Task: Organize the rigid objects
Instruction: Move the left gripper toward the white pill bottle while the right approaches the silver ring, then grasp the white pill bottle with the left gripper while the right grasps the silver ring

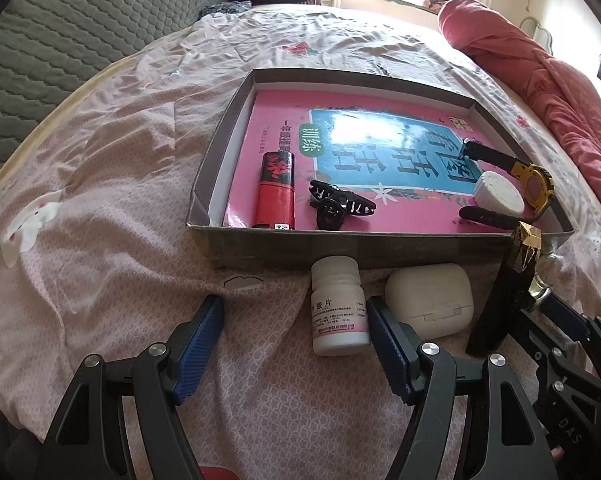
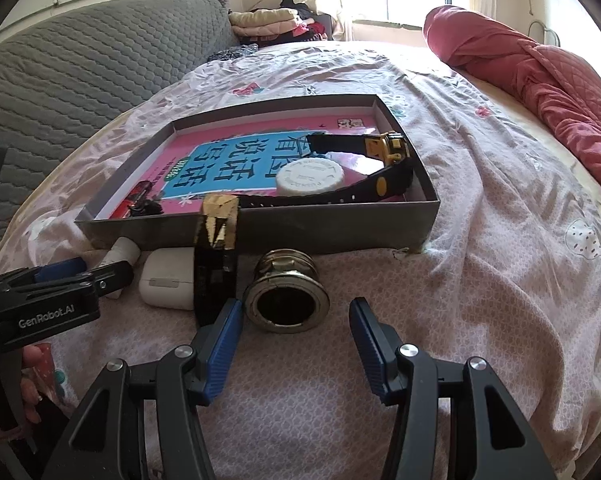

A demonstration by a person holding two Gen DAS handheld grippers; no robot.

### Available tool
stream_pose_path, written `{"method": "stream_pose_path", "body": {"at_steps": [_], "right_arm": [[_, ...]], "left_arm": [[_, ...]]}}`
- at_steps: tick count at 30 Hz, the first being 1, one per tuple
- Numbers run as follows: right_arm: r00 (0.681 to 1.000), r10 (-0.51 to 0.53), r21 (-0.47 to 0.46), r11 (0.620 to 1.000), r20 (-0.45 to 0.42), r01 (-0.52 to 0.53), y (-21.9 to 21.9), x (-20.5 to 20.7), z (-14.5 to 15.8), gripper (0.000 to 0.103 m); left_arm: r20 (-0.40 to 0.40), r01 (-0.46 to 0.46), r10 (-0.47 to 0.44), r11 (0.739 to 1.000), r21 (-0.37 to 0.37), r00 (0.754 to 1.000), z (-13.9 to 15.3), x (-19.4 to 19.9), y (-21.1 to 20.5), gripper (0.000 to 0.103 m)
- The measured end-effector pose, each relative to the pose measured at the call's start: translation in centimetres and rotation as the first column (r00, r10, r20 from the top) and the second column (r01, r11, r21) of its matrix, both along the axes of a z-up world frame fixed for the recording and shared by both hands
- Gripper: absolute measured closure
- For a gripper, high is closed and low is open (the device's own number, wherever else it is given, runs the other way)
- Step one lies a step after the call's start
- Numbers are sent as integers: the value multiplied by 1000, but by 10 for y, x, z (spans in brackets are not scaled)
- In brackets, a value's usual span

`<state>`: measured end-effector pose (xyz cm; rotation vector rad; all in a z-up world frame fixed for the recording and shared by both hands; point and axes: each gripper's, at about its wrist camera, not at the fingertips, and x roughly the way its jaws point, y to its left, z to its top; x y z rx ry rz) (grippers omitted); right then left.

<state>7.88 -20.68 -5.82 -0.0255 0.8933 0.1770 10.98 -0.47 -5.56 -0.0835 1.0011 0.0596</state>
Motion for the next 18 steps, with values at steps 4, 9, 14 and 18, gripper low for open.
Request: {"method": "stream_pose_path", "body": {"at_steps": [4, 9, 14, 18], "right_arm": [[1000, -4, -1, 1000, -1, 4, -1, 4, -3, 48], [1000, -2, -10, 1000, 0, 2, 0, 9, -5, 48], [1000, 3, -20, 1000, 3, -3, 2, 12, -7, 48], [1000, 2, -15, 1000, 2, -2, 0, 15, -8, 53]], "left_arm": [[0, -2, 2, 1000, -4, 1000, -2, 2, 2, 29], [4, -1, 1, 1000, -9, 1000, -3, 4, 3, 29], [7, -1, 1, 1000, 1, 1000, -6, 7, 3, 29], [14, 3, -3, 1000, 16, 1000, -8, 9, 0, 29]]}}
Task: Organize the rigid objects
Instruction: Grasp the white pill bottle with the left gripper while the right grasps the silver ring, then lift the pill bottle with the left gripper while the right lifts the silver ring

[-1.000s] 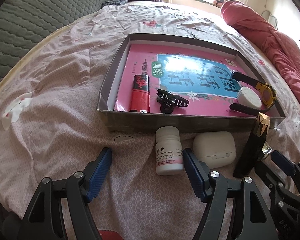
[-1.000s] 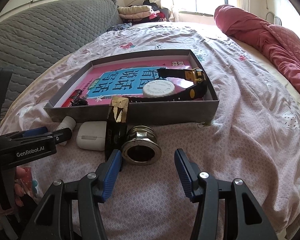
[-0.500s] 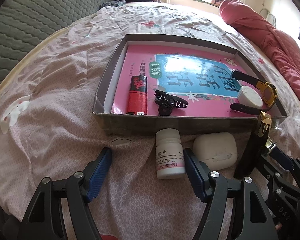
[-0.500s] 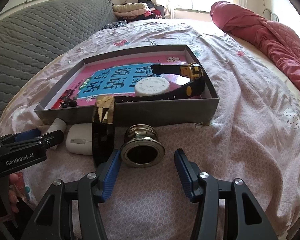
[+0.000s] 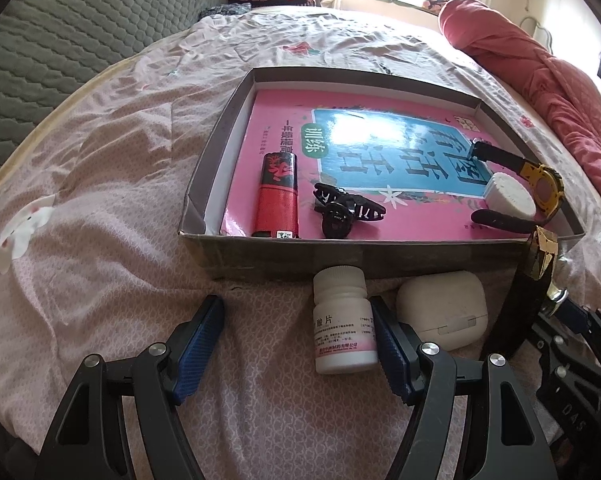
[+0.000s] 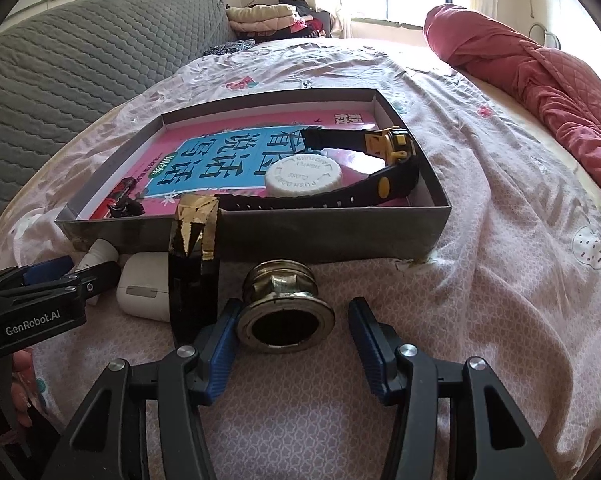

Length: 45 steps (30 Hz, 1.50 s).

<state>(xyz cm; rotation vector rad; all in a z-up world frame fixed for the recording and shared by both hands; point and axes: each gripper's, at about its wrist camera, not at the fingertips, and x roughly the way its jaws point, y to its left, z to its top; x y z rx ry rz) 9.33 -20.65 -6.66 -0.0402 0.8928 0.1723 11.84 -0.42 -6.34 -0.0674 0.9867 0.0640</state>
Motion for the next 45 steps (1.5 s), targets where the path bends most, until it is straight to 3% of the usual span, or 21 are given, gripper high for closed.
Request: {"method": "stream_pose_path", "body": {"at_steps": [3, 9, 13, 16, 25, 45], "right_arm": [[1000, -2, 23, 1000, -4, 3, -4, 2, -1, 60], [1000, 4, 43, 999, 1, -4, -7, 2, -1, 60], [1000, 2, 63, 998, 2, -2, -11, 2, -1, 60], [1000, -2, 83, 997, 4, 2, -15, 3, 0, 60], [996, -64, 126, 990, 59, 56, -32, -3, 15, 60], [988, -27, 114, 993, 151, 10, -26, -20, 40, 60]], "left_arm": [[9, 10, -10, 1000, 20, 1000, -1, -1, -4, 31], [25, 39, -40, 998, 48, 999, 0, -3, -10, 50], [23, 29, -29, 1000, 5, 999, 0, -3, -1, 60], [31, 21, -20, 1000, -18, 999, 2, -5, 6, 75], [52, 38, -35, 997, -60, 998, 14, -18, 10, 75], [140, 48, -38, 997, -68, 989, 59, -41, 13, 76]]}}
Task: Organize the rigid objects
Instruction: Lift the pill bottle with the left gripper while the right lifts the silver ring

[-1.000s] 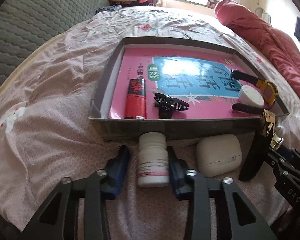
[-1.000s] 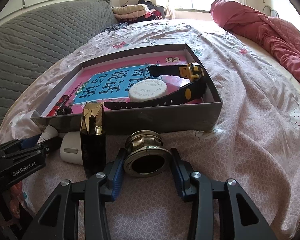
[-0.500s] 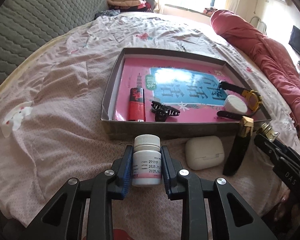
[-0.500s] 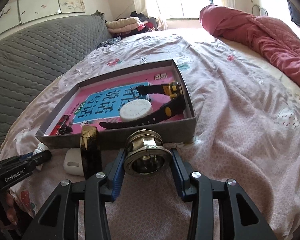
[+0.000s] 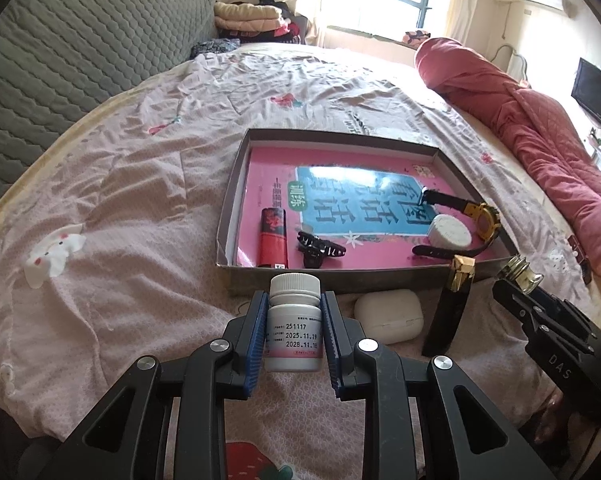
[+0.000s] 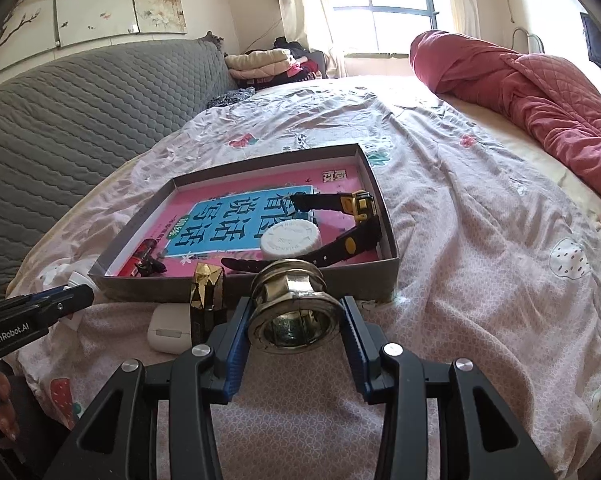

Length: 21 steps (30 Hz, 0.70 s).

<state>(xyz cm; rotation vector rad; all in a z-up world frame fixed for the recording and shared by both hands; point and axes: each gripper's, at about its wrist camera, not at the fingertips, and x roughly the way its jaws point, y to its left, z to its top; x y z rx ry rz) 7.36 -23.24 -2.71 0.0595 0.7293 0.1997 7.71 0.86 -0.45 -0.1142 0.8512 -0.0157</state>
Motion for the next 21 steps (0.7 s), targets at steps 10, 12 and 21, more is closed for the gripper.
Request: {"method": "stream_pose_path", "body": {"at_steps": [10, 12, 21], "right_arm": [[996, 30, -17, 999, 83, -29, 9, -16, 22, 60], [994, 39, -28, 999, 98, -36, 12, -19, 25, 60], [989, 48, -45, 998, 142, -42, 16, -24, 37, 60]], "left_arm": [[40, 15, -15, 1000, -15, 999, 19, -7, -4, 76], [52, 20, -20, 1000, -14, 998, 24, -9, -6, 76], [84, 36, -35, 999, -19, 996, 44, -10, -14, 76]]}}
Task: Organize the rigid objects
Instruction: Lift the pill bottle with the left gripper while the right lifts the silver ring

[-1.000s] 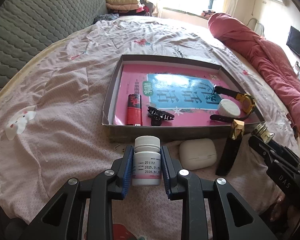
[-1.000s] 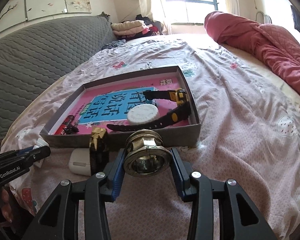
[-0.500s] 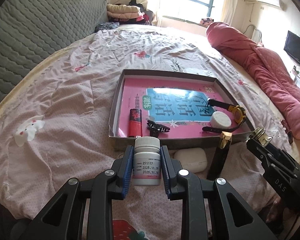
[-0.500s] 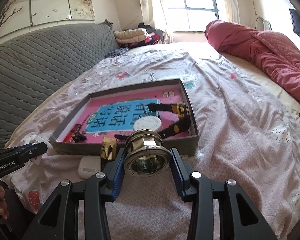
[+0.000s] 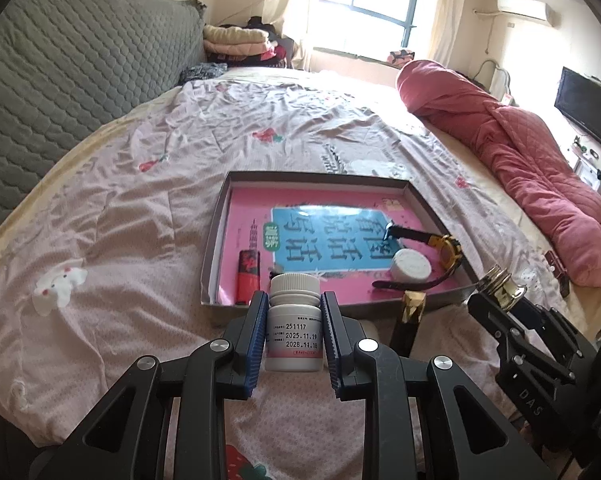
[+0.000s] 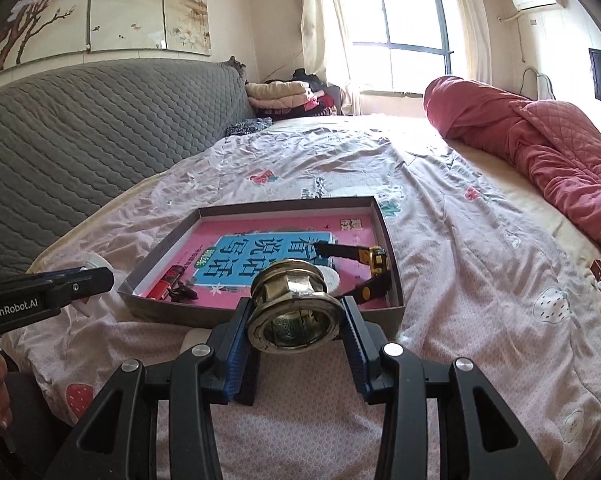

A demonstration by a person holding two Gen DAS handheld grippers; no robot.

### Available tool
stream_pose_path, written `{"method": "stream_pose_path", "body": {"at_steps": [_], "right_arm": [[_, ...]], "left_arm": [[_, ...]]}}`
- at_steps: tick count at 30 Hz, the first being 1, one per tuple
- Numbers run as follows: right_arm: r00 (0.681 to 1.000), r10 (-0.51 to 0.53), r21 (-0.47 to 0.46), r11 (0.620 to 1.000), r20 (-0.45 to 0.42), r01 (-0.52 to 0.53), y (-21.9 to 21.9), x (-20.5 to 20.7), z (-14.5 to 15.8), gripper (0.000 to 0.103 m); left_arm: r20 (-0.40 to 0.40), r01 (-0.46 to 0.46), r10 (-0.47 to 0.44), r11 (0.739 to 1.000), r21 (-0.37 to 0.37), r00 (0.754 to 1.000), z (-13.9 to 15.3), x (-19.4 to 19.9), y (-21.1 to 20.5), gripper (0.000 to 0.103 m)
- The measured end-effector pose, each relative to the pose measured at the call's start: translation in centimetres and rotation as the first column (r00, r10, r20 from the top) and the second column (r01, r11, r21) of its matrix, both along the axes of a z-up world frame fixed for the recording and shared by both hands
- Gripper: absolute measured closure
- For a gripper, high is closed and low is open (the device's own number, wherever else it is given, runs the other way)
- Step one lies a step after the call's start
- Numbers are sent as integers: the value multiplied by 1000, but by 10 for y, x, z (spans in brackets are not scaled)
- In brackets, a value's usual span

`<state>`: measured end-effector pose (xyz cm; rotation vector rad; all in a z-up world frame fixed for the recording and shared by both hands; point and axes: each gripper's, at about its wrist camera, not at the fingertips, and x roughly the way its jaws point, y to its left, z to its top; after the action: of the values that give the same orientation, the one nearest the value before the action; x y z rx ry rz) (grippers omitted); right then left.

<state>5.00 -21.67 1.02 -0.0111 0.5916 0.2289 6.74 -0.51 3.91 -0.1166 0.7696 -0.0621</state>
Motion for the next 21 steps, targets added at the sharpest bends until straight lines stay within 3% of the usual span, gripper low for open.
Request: {"method": "stream_pose_path", "body": {"at_steps": [21], "right_arm": [[996, 0, -18, 1000, 91, 2, 0, -10, 22, 60]], "left_arm": [[34, 12, -12, 1000, 5, 999, 23, 7, -12, 76]]}}
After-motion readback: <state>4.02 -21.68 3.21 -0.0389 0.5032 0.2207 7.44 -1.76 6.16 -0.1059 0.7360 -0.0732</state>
